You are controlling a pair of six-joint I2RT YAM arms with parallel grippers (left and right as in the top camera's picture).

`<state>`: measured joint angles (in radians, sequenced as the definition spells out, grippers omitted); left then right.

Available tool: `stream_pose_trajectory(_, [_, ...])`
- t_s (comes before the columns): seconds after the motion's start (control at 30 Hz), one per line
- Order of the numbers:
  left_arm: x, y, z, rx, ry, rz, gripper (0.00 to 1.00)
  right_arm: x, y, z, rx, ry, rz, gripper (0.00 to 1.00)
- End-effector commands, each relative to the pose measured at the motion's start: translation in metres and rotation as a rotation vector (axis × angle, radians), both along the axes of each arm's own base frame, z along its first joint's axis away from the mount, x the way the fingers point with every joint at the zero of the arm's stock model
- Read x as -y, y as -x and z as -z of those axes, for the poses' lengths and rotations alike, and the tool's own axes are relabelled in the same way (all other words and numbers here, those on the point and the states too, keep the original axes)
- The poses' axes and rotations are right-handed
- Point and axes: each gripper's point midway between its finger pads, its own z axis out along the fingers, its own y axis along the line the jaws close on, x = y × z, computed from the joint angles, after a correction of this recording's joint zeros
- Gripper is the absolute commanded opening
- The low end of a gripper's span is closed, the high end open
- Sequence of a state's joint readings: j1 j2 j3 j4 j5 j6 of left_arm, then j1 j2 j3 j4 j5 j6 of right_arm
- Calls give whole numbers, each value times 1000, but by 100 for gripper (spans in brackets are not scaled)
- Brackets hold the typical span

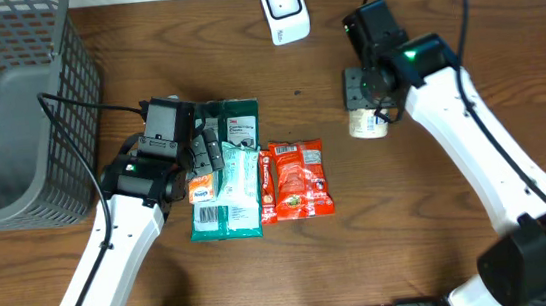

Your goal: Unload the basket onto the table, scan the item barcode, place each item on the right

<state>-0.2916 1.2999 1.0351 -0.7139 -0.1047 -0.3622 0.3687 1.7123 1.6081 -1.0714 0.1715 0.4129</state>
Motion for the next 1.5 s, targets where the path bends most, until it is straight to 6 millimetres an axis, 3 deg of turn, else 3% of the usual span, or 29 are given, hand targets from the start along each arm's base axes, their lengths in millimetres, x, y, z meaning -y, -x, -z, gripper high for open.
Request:
stream_pose_trajectory(0.0, [-1,-5,-8,22,-9,1,93,20,3,-33,114,-2,106,38])
stream_pose_trajectory(0.1, [-1,-5,-8,22,-9,1,93,25,10,-40,175,-19,116,38])
stream_pose_trajectory(0.2, [-1,-5,-8,23,-9,1,93,29,20,-33,230,-44,119,38])
stream_pose_trajectory(0.4, [-1,-5,-9,26,-8,0,93,29,33,7,399,-46,105,40])
stream_pose_trajectory(0.57, [0,-6,-9,29,0,-10,93,10,35,37,495,22,28,36])
stream_pose_trajectory(0.7, [-1,-6,-9,30,1,-13,93,9,33,50,550,101,54,32])
stream_pose_trajectory(0.93, [-1,-6,-9,30,1,-13,93,-2,17,72,555,108,56,33])
stream_pose_trajectory(1.1, [0,-7,-10,33,2,-13,93,-9,6,75,588,86,64,38])
stream_pose_trajectory(1.47, [0,-7,-10,33,2,-12,93,-12,6,105,524,106,37,37])
